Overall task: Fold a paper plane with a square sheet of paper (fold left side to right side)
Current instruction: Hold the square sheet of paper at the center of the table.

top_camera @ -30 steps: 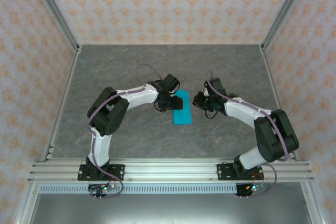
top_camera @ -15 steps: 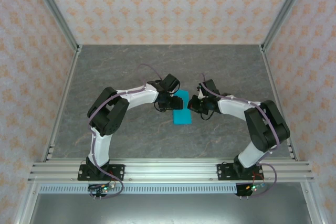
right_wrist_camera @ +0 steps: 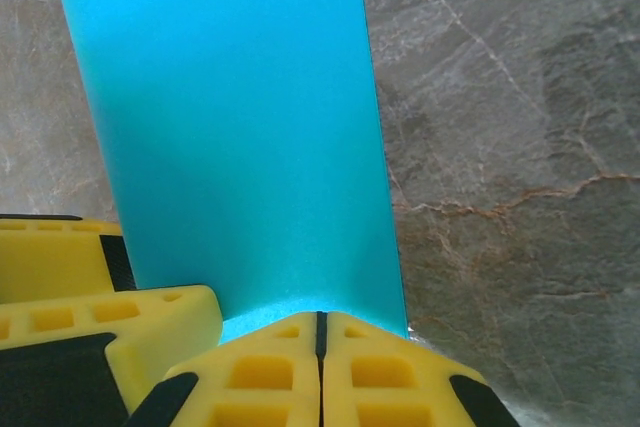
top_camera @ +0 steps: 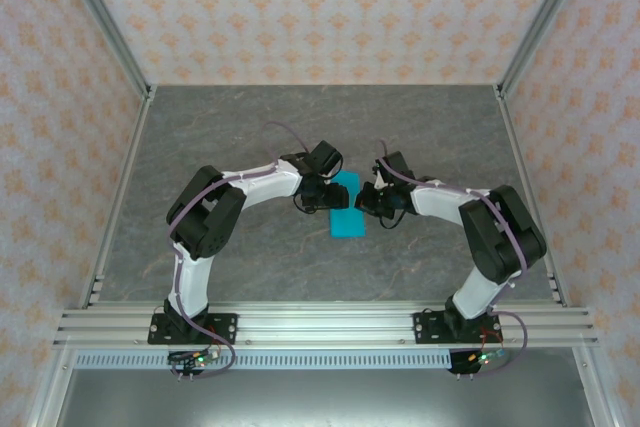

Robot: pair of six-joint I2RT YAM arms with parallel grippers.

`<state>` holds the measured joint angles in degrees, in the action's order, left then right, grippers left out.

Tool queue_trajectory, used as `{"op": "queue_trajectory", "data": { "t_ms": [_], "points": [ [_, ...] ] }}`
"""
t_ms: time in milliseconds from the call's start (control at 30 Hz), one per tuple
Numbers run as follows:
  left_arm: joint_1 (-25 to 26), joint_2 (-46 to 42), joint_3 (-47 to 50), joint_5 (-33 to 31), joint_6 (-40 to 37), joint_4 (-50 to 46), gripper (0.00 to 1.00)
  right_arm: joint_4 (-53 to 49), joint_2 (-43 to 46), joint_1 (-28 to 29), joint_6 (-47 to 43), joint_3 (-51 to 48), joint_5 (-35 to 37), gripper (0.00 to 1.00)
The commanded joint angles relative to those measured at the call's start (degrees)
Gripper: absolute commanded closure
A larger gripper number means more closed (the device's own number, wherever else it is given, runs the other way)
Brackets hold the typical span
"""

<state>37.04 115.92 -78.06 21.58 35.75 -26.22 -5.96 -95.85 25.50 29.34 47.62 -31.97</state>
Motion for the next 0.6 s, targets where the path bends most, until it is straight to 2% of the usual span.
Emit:
{"op": "queue_trajectory", "data": {
  "t_ms": [0,567],
  "points": [
    [0.92,5.2,1.43,-1.36,0.02,0.79,0.39,0.21,-0.92,0.31,0.29,1.6,0.63,0.93],
    [0.98,4.78,1.6,-1.35,0.05,0.82,0.39,-3.61,-3.97,0.33,-1.01,2.39,2.54,0.93]
  ]
}}
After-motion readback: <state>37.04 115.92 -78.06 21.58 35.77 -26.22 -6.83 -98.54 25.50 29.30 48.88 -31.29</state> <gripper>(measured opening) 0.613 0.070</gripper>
